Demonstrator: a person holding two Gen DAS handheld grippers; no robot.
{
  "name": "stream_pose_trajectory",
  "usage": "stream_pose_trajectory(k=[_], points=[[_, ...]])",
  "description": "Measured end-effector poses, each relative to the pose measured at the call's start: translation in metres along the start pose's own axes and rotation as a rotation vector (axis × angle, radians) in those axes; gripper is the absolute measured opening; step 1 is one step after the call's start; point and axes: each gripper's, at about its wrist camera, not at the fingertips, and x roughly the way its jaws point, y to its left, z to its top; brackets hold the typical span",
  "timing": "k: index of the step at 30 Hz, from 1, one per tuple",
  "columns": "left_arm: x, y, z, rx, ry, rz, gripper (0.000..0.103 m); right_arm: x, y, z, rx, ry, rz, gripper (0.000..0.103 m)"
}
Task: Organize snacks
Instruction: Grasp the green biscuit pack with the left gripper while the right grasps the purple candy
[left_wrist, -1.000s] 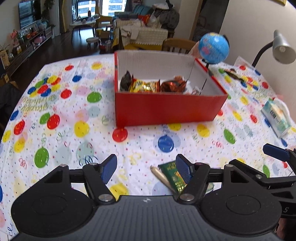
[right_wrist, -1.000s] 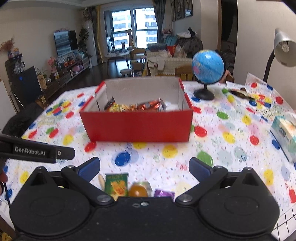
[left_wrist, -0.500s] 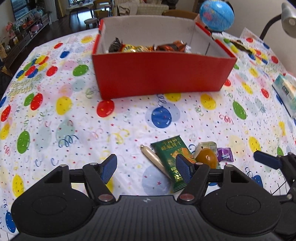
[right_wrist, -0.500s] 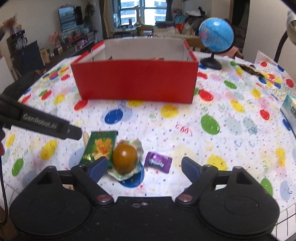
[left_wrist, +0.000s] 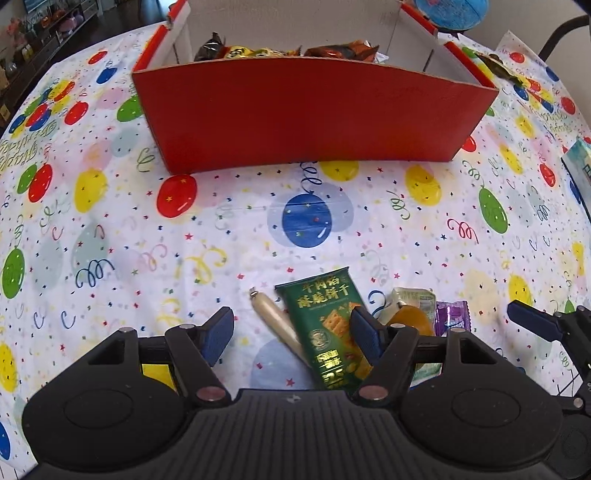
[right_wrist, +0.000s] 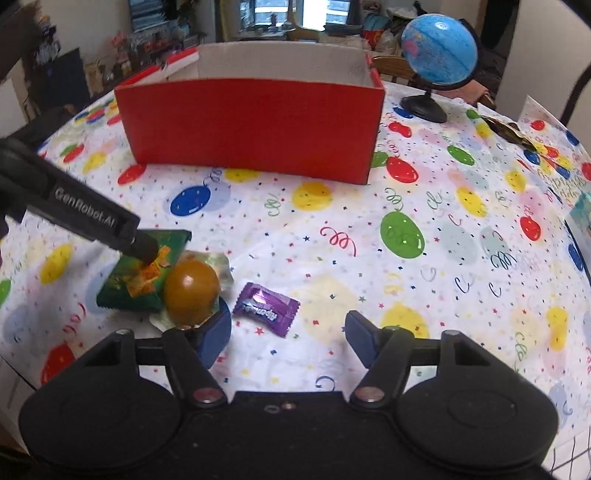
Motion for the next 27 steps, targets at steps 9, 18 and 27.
stream_pose_trajectory(k=[9, 18, 27], points=[[0.008, -0.015, 0.001, 0.047, 0.021, -0.038, 0.068, 0.018, -0.002, 0.011, -0.095, 0.013, 0.080, 0.043], [0.008, -0.009, -0.001, 0.035, 0.030, -0.042, 0.036, 0.019, 0.002, 0.011, -0.120, -0.010, 0.101, 0.020], [-0.004, -0.003, -0.002, 0.045, -0.018, -0.084, 0.020, 0.010, -0.001, 0.008, -0.052, -0.029, 0.045, 0.019]])
